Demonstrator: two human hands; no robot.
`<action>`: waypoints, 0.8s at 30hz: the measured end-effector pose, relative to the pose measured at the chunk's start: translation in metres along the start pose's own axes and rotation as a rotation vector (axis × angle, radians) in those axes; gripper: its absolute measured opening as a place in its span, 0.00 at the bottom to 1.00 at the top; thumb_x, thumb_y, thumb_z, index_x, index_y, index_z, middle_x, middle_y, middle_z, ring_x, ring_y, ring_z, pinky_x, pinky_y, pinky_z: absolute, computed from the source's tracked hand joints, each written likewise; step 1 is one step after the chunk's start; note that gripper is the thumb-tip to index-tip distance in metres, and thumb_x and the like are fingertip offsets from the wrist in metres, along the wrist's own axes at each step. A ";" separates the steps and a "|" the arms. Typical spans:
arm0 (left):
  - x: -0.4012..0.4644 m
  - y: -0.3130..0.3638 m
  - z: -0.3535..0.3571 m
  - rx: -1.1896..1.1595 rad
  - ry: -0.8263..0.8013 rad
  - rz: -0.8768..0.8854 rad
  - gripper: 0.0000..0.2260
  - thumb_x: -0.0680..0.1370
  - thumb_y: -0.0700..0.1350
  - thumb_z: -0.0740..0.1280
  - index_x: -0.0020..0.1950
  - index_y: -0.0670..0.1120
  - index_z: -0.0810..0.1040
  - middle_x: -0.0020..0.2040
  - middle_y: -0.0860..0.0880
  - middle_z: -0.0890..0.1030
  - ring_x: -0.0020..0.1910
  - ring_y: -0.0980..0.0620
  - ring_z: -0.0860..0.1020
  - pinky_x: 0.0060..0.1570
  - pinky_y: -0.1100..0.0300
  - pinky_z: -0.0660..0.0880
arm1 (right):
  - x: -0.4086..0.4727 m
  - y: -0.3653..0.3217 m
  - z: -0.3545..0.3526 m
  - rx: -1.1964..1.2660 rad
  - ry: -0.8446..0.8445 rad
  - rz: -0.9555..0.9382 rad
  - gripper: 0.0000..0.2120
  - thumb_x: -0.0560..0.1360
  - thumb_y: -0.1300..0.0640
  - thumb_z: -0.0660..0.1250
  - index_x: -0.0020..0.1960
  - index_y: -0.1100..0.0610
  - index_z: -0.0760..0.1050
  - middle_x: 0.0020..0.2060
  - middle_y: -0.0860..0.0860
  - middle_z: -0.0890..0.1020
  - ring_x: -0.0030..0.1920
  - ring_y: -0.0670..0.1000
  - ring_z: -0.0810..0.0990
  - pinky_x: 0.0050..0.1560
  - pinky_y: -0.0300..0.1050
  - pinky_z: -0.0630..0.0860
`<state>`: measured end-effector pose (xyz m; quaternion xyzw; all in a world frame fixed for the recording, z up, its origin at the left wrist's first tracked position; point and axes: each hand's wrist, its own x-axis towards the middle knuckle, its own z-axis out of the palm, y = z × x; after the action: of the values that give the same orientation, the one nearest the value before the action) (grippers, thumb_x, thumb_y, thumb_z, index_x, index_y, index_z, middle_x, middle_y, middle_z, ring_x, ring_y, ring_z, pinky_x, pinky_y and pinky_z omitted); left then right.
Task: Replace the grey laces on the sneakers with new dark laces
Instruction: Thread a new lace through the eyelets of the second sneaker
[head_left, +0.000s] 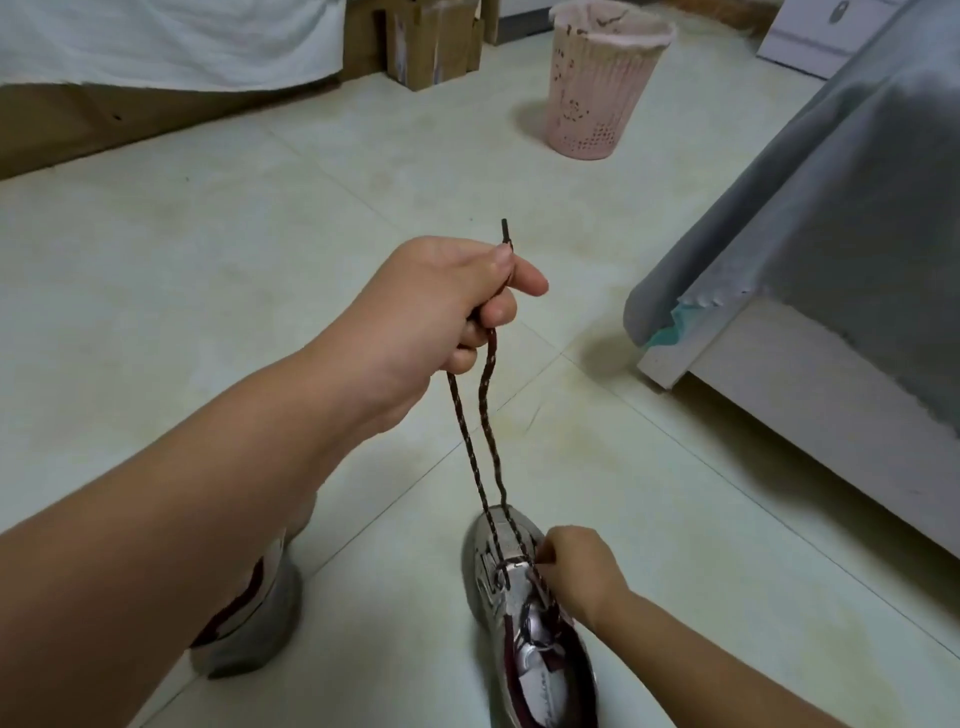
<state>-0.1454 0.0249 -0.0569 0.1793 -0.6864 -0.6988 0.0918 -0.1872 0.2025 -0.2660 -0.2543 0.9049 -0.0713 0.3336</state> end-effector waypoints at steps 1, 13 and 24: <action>0.002 -0.008 -0.001 0.024 0.014 -0.001 0.16 0.81 0.44 0.55 0.39 0.47 0.78 0.25 0.55 0.68 0.22 0.58 0.59 0.23 0.68 0.56 | 0.003 0.001 0.002 0.016 0.013 0.011 0.08 0.72 0.60 0.63 0.37 0.64 0.76 0.37 0.56 0.80 0.45 0.57 0.77 0.37 0.44 0.67; -0.037 -0.212 0.047 0.964 -0.237 -0.379 0.13 0.81 0.44 0.52 0.47 0.40 0.73 0.49 0.41 0.80 0.48 0.45 0.77 0.44 0.57 0.69 | 0.007 0.015 0.008 0.539 0.103 -0.011 0.07 0.78 0.58 0.60 0.43 0.52 0.65 0.41 0.55 0.81 0.37 0.52 0.73 0.43 0.48 0.71; -0.048 -0.242 0.049 0.867 -0.250 -0.230 0.12 0.77 0.54 0.63 0.44 0.48 0.63 0.33 0.53 0.69 0.38 0.51 0.70 0.38 0.58 0.64 | 0.017 0.013 0.015 0.603 0.193 -0.004 0.12 0.74 0.63 0.63 0.35 0.55 0.65 0.30 0.50 0.73 0.34 0.52 0.69 0.39 0.47 0.71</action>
<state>-0.0913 0.0982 -0.2914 0.1905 -0.8966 -0.3693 -0.1533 -0.1937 0.2056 -0.2912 -0.1376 0.8700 -0.3608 0.3067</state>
